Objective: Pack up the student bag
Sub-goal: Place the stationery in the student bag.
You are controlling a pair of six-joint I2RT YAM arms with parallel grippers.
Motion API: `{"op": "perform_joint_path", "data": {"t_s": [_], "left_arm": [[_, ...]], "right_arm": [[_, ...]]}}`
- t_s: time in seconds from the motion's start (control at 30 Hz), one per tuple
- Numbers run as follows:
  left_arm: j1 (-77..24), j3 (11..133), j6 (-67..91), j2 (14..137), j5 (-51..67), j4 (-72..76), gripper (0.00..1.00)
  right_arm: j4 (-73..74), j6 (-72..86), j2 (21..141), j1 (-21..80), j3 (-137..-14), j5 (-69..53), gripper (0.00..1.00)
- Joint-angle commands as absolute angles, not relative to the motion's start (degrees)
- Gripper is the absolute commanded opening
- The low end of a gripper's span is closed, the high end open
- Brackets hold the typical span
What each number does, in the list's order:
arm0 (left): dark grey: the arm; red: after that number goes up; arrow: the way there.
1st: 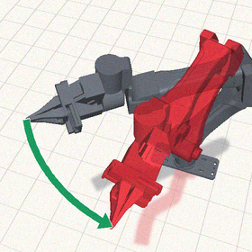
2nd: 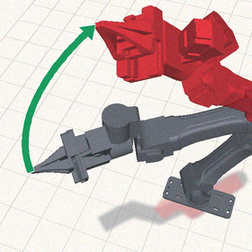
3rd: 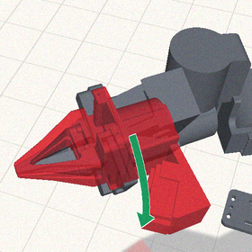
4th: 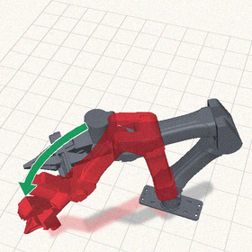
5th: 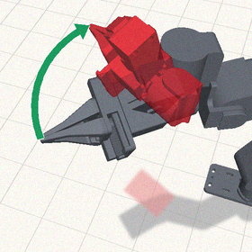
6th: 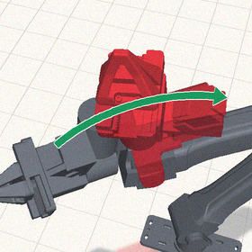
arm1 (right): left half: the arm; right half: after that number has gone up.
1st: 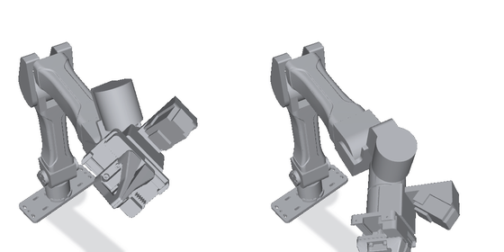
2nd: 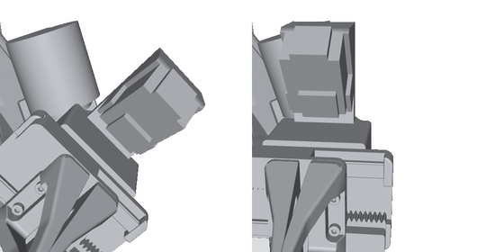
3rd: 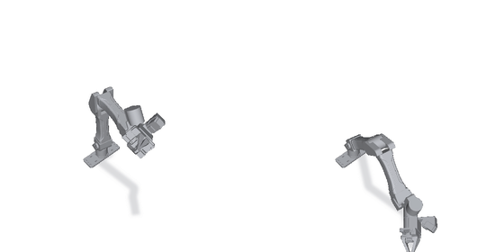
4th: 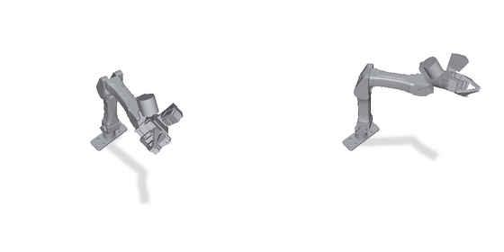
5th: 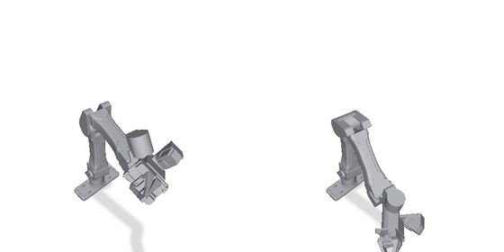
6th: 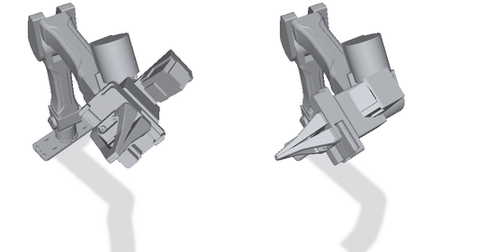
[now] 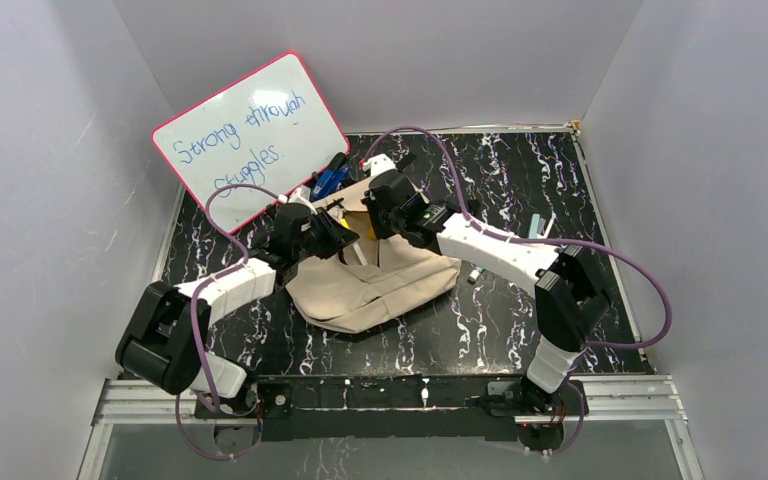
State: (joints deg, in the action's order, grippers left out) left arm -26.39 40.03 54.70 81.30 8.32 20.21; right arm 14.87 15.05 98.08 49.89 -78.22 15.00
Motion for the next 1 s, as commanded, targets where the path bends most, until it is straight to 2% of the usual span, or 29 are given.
{"op": "perform_joint_path", "data": {"t_s": [0.0,0.37,0.5,0.63,0.8,0.97], "left_arm": [[-27.2,38.8,55.5,80.6,11.6,22.7,0.00],[-27.9,45.5,54.5,89.4,16.4,23.5,0.02],[-28.1,47.5,54.9,91.7,18.0,24.5,0.05],[-28.2,50.0,54.0,93.1,18.4,23.7,0.15],[-28.2,53.7,52.2,94.8,19.3,22.4,0.22],[-28.2,55.9,50.3,96.0,19.9,19.7,0.41]], "right_arm": [[7.2,16.1,97.7,49.6,-83.8,14.5,0.00],[6.8,16.1,98.7,49.4,-84.3,12.1,0.00],[6.5,16.3,98.4,49.5,-83.9,11.9,0.00],[6.1,16.4,98.1,49.4,-83.3,11.9,0.00],[5.9,16.7,97.9,49.4,-82.7,11.6,0.00],[5.7,16.6,97.5,49.3,-82.0,11.6,0.00]]}}
